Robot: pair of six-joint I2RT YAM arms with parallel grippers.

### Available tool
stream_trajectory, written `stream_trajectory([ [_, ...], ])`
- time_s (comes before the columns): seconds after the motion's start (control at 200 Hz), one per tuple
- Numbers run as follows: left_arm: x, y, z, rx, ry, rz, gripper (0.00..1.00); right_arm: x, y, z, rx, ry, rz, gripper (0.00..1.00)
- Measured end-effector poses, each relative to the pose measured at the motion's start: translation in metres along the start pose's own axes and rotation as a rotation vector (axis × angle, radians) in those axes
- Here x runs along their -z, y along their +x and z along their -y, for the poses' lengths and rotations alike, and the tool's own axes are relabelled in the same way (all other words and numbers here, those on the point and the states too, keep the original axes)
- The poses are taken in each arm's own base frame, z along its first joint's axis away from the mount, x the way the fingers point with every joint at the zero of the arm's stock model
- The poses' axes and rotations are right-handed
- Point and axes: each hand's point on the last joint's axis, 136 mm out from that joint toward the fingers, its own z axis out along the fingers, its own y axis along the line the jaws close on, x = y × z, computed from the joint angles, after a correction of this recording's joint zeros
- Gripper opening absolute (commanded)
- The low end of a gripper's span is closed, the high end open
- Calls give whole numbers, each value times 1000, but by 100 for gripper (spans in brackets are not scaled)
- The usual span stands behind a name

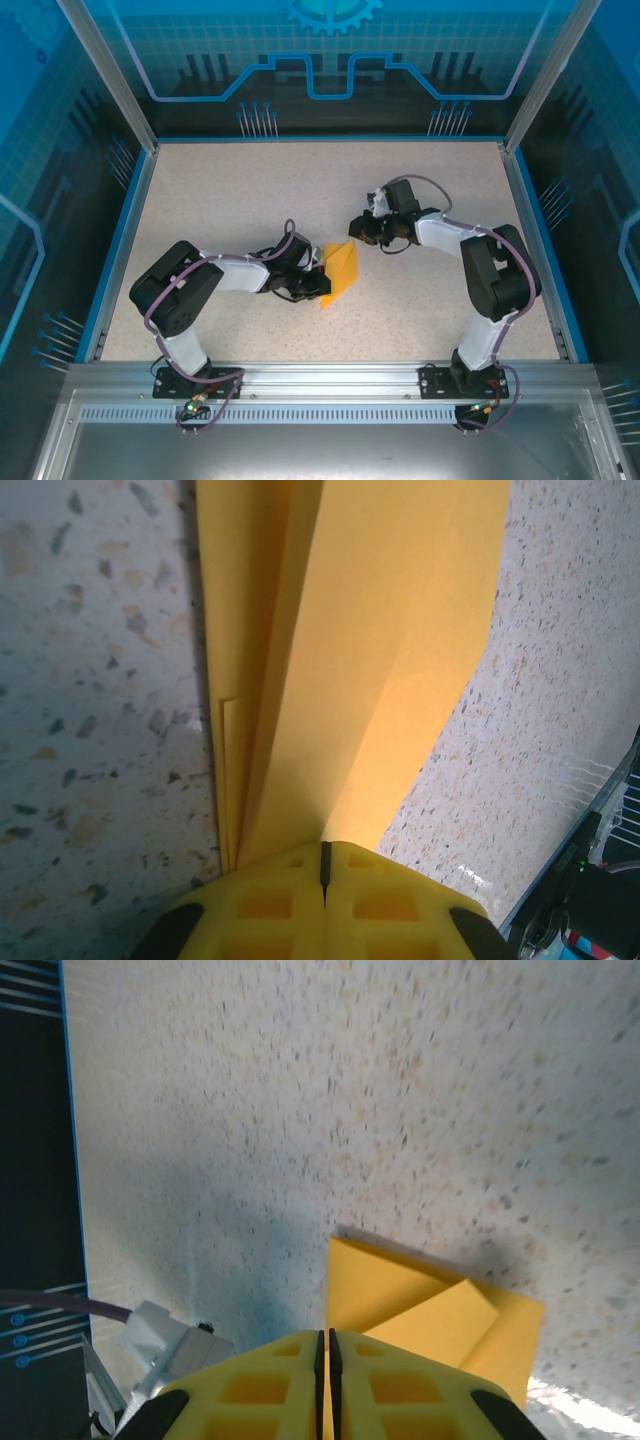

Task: Fold a paper plane with a square sheet of paper (pick it up from the middle)
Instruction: Fourth fold the wing at the center of the table.

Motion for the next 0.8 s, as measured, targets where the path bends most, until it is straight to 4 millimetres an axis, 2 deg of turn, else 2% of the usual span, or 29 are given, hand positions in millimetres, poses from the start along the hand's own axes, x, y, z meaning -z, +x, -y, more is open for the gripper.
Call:
stream_trajectory([
  [0.075, 0, 0, 0, 0, 0, 0, 0, -10, 9, 6, -10, 11, -33, 11],
  [0.325, 0, 0, 0, 0, 0, 0, 0, -36, 22, 47, -71, 98, -88, 9],
  [0.685, 0, 0, 0, 0, 0, 0, 0, -28, -5, 53, -68, 131, -45, 9],
  [0.8, 1, 0, 1, -1, 1, 1, 0, -20, -8, 47, -62, 117, -31, 10],
])
